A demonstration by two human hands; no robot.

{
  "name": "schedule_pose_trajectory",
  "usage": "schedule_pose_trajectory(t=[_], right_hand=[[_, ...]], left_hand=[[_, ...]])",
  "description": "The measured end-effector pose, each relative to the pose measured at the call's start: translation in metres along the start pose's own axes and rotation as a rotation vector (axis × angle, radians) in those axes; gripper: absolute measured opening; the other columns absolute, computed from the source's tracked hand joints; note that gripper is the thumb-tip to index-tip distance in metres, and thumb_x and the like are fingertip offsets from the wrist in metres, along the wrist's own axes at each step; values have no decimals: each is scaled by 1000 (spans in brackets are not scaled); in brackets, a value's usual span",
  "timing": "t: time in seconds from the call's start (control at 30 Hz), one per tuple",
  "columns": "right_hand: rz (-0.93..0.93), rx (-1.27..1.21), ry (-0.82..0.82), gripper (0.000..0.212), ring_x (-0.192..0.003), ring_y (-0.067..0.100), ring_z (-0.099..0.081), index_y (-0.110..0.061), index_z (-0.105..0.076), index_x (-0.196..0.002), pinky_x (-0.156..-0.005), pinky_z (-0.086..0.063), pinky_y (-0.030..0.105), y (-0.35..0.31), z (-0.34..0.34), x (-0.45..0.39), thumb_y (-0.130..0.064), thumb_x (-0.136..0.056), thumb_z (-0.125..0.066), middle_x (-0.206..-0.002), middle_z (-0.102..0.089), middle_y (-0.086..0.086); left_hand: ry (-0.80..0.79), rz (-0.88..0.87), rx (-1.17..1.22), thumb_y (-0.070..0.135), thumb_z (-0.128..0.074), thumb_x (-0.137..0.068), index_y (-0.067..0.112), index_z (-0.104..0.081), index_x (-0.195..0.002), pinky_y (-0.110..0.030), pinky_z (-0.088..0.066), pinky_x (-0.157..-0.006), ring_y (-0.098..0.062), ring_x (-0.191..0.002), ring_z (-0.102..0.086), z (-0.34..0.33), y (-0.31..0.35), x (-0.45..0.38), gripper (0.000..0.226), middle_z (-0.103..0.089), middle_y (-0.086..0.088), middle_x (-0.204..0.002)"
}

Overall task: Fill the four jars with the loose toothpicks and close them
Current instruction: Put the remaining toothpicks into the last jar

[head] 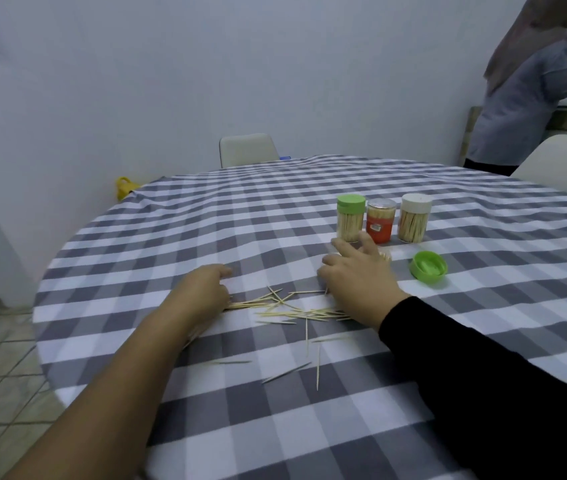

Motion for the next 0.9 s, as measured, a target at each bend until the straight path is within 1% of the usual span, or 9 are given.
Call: schedule_pose_trajectory(t=[0.07,0.13,0.2,0.27,0.37,0.43,0.63,0.77,0.9], right_hand=[[8,83,-124,32,-131,25,-35,-18,-65,-110,-112,-2,54,-4,-12,-3,-14,-96,-37,-113,-62,-2],[21,118,-150,31,-125,25,-42,-18,-67,-106,-112,-3,54,-9,-16,-5,-14,-96,-37,-107,-65,-1],[22,107,-156,29,-113,24,-50,-17,-67,-100,-112,-8,52,-11,-14,-5,-12,-95,-38,-102,-66,1],[39,106,-125,29,-105,24,-53,-16,-66,-99,-108,-18,46,-16,-10,-6,-10,-94,-39,-101,-66,3],[42,32,-106,29,-101,26,-54,-15,-65,-103,-91,-32,37,-23,-9,-8,-10,-94,-37,-105,-64,5],[13,-73,-132,32,-101,27,-54,-13,-64,-109,-86,-37,35,-26,-13,-11,-9,-95,-36,-109,-60,8],[-58,-475,-282,37,-110,25,-54,-23,-63,-123,-90,-42,30,-34,-22,-14,-9,-95,-42,-122,-55,6],[-71,-545,-392,36,-114,23,-54,-22,-62,-124,-93,-42,28,-33,-17,-6,-11,-95,-43,-129,-57,3],[-37,-469,-547,37,-110,26,-56,-14,-56,-128,-94,-46,33,-28,-15,11,-14,-93,-43,-125,-58,8]], left_hand=[[-1,52,-82,9,-43,-97,21,-42,-142,-32,-37,-101,-26,-129,-44,3,-16,3,46,-43,-5,-146],[-4,90,-149,12,-42,-98,18,-47,-137,-31,-40,-95,-27,-122,-49,3,-27,5,40,-49,-8,-140],[9,104,-177,10,-40,-96,13,-62,-116,-29,-43,-78,-27,-104,-56,1,-34,7,30,-60,-11,-121],[77,109,-136,9,-40,-96,13,-66,-108,-28,-41,-73,-27,-95,-58,2,-35,9,29,-64,-10,-111],[183,110,-34,17,-45,-99,17,-62,-125,-29,-43,-89,-25,-108,-57,4,-31,12,31,-63,-6,-124],[186,77,-16,17,-46,-98,20,-63,-124,-29,-43,-94,-24,-112,-57,1,-22,11,31,-62,-3,-127],[75,-72,-7,18,-49,-97,23,-69,-115,-23,-45,-83,-20,-101,-60,-11,14,19,28,-65,1,-121],[51,-137,95,20,-52,-95,21,-67,-119,-20,-40,-89,-16,-112,-57,-8,18,23,28,-62,1,-127],[39,-59,60,17,-46,-97,23,-54,-133,-31,-34,-103,-22,-129,-43,3,-7,19,37,-46,-2,-144]])
Point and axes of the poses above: each hand's wrist, its own x-axis away from the middle knuckle, its own z-axis out of the back of the hand, y = z × x, the point moved 9 cm from there along -x, towards the middle knuckle
